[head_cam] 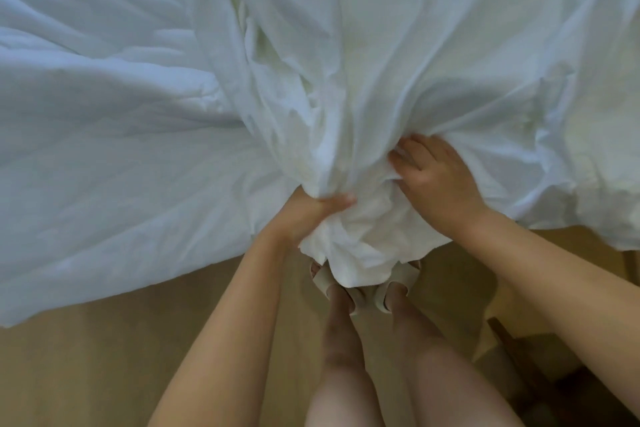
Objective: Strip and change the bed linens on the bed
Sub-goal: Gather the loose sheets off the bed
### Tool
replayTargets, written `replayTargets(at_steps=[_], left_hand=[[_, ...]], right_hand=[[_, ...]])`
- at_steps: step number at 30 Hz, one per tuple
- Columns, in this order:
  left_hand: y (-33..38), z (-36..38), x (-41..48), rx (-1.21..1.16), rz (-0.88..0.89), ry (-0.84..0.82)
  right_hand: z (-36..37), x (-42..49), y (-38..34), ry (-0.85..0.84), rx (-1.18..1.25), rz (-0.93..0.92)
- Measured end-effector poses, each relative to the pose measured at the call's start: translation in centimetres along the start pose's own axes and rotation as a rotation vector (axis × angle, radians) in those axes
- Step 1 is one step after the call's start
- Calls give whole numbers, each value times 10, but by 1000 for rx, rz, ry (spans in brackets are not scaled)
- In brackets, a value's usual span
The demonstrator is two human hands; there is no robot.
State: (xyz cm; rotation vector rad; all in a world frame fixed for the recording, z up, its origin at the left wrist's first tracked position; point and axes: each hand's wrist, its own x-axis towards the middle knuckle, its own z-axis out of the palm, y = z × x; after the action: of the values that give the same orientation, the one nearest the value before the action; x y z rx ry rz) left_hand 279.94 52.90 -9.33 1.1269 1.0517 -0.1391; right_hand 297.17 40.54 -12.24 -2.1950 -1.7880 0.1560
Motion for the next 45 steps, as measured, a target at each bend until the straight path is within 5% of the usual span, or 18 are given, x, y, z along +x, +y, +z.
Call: replayTargets(at_steps=[6,10,13,14,17,21,23,26,31,35,39,42,45], left_hand=[[8,-4,27,908,-6,176],[10,-8,28,426,66,309],[5,3,25,96,-51,332],[5,7,25,22,-94,325],[11,10,23,-161,-196,228],[11,21,7,-416,-279,-99],[16,34,1,-406,-263,-45],[22,27,-9,-206,-114,244],[18,-43,-41,252,90,701],[14,-81,-48,349,53,812],[-4,-92,-48,187,-105,921],[-11,-80,-36,161,-86,789],[-16,-66,-29,151,-32,648]], right_hand=[[-14,20,-9,173,166,-40],[-6,22,-16,68,148,62],[4,23,-19,-513,-197,-3],[6,23,-16,-575,-314,-38],[-5,41,-9,-447,-464,-93],[-28,64,-7,-199,48,-30],[-42,63,-12,-117,155,46],[-51,39,-16,-144,284,178],[-74,23,-7,-1,312,35],[-87,16,1,-54,351,15],[-79,22,11,-135,396,213],[-70,32,3,-420,196,312],[-68,29,-30,-553,149,172]])
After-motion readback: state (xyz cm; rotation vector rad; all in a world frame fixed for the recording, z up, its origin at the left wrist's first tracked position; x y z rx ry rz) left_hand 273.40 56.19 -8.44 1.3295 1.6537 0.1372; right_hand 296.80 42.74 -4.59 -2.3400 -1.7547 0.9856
